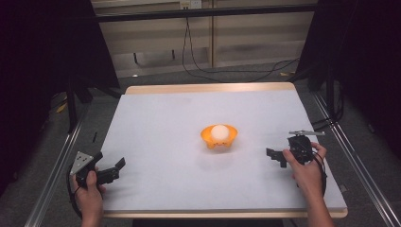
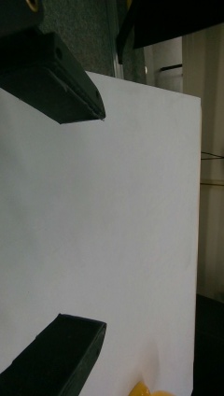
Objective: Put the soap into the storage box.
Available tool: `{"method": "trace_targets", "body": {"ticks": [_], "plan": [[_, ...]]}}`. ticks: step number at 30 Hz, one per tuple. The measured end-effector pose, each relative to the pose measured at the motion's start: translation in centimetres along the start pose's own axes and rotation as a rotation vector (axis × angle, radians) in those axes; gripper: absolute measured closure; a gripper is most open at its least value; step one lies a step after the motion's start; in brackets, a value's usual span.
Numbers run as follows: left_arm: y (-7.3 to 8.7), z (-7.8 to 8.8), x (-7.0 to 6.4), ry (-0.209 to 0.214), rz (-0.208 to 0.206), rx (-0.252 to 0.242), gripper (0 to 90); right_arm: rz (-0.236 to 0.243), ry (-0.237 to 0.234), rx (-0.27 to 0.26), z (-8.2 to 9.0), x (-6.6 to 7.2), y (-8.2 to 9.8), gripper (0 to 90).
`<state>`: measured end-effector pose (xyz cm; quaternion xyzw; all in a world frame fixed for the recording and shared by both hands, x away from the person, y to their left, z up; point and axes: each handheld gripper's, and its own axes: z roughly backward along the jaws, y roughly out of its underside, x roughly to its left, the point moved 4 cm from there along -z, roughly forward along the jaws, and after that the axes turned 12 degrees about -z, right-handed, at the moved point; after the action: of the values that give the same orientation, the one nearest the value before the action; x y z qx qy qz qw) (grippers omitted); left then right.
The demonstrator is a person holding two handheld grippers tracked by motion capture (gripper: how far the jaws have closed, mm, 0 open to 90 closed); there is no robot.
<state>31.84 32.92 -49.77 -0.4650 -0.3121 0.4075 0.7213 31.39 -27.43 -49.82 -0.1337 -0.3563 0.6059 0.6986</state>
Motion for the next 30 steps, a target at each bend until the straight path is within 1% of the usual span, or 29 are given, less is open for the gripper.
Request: {"method": "trace_targets", "body": {"ticks": [2,4,5,8,9,11,12,13,15,17,19,20,24,25,27,28,30], "plan": [[0.0,0.0,0.0,0.000,0.000,0.000,1.3,0.004,-0.011,-0.017,0.3,-0.3,0.1,0.0],[0.0,0.0,0.0,0.000,-0.002,0.000,1.3,0.000,-0.013,-0.023,0.5,-0.5,0.2,0.0],[0.0,0.0,0.0,0.000,0.000,-0.001,1.3,0.000,-0.015,-0.035,0.7,-0.8,0.4,0.0],[0.0,0.0,0.0,0.002,0.000,-0.001,1.3,0.002,-0.019,-0.037,0.9,-1.1,0.6,0.0],[0.0,0.0,0.0,0.002,0.000,-0.002,1.3,0.006,-0.028,-0.042,1.0,-1.3,0.8,0.0],[0.0,0.0,0.0,-0.001,-0.001,-0.001,1.3,0.008,-0.029,-0.051,1.3,-1.7,1.1,0.0],[0.0,0.0,0.0,-0.001,-0.001,-0.001,1.3,0.008,-0.029,-0.051,1.3,-1.7,1.1,0.0],[0.0,0.0,0.0,0.002,-0.001,-0.002,1.3,0.009,-0.037,-0.057,1.5,-1.9,1.2,0.0],[0.0,0.0,0.0,0.002,0.000,-0.002,1.3,0.013,-0.032,-0.069,1.9,-2.1,1.3,0.0],[0.0,0.0,0.0,0.002,0.000,-0.002,1.3,0.021,-0.039,-0.077,2.1,-2.4,1.5,0.0],[0.0,0.0,0.0,0.002,0.000,-0.002,1.3,0.025,-0.027,-0.083,2.4,-2.8,1.7,0.0],[0.0,0.0,0.0,0.001,0.000,-0.001,1.3,0.021,-0.033,-0.092,2.7,-3.1,1.8,0.0],[0.0,0.0,0.0,0.002,0.003,-0.002,1.3,0.018,-0.028,-0.104,3.3,-3.9,2.2,0.0],[0.0,0.0,0.0,0.003,0.001,-0.002,1.3,0.018,-0.028,-0.104,3.3,-3.9,2.2,0.0],[0.0,0.1,0.0,0.001,0.001,-0.003,1.3,0.021,-0.032,-0.121,3.9,-4.4,2.4,0.0],[0.0,0.1,0.1,-0.005,-0.010,0.000,1.3,0.023,-0.030,-0.125,4.0,-4.6,2.4,0.0],[0.0,0.1,0.1,-0.002,-0.007,0.000,1.3,0.022,-0.037,-0.135,4.4,-5.0,2.6,0.0]]}}
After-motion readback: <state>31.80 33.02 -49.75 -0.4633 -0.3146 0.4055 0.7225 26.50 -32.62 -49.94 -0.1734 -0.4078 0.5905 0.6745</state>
